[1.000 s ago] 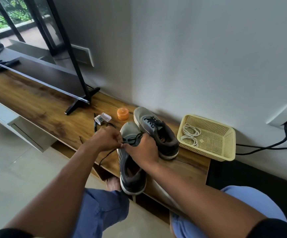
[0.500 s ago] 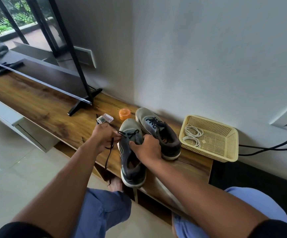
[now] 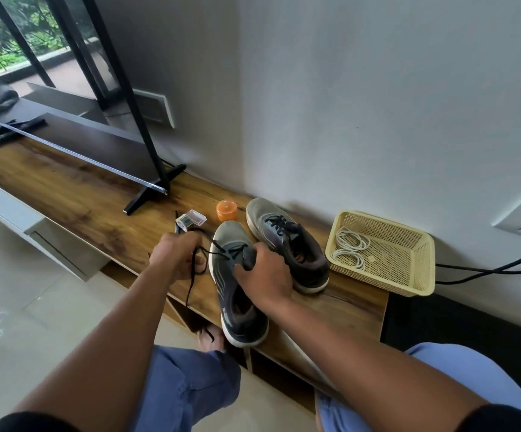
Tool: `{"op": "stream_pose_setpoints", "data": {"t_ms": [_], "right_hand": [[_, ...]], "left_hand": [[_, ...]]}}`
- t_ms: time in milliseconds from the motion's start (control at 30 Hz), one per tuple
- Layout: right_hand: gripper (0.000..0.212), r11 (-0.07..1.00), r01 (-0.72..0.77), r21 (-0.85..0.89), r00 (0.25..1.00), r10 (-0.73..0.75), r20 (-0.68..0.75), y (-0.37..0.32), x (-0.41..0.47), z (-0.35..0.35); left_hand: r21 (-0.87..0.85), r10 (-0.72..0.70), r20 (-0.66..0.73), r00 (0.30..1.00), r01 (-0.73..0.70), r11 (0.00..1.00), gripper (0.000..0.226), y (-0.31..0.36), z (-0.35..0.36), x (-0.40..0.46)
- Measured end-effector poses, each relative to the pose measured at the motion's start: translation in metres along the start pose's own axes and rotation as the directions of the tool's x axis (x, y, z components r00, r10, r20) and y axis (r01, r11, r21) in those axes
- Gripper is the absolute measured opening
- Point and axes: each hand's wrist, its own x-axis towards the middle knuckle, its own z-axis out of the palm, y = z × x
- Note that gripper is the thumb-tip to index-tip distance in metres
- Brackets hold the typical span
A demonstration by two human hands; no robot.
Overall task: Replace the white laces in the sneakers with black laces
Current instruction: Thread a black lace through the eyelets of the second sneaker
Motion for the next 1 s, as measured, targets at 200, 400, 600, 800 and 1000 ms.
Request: {"op": "stream_pose_setpoints", "data": {"t_ms": [200, 400, 600, 800, 1000], "right_hand": [[0.046, 0.974, 0.153, -0.167, 0.988, -0.151, 0.024, -0.006, -0.005, -0.005], [0.024, 0.926, 0.219, -0.308, 0.975, -0.219, 0.035, -0.012, -0.006, -0.004], [0.026, 0.921, 0.256, -0.293, 0.965, -0.264, 0.012, -0.011, -0.003, -0.003], [0.046, 0.892, 0.271, 0.363, 0.962, -0.261, -0.076, -0.040, 0.010, -0.020], [0.038, 0.686, -0.117, 0.718, 0.978, -0.046, 0.203, -0.051, 0.039, -0.029]], "left_hand": [[0.122, 0.081, -0.020, 0.996, -0.078, 0.989, 0.041, -0.004, 0.020, 0.013], [-0.005, 0.085, -0.038, 0.996, -0.086, 0.996, 0.047, 0.001, 0.039, 0.022], [-0.144, 0.053, -0.018, 0.998, -0.055, 0.988, 0.035, 0.004, 0.041, 0.021], [-0.030, 0.498, 0.093, 0.862, -0.498, 0.867, 0.023, 0.021, 0.026, -0.005], [0.322, 0.670, 0.499, 0.550, -0.835, 0.445, 0.015, 0.005, 0.025, -0.020]]}}
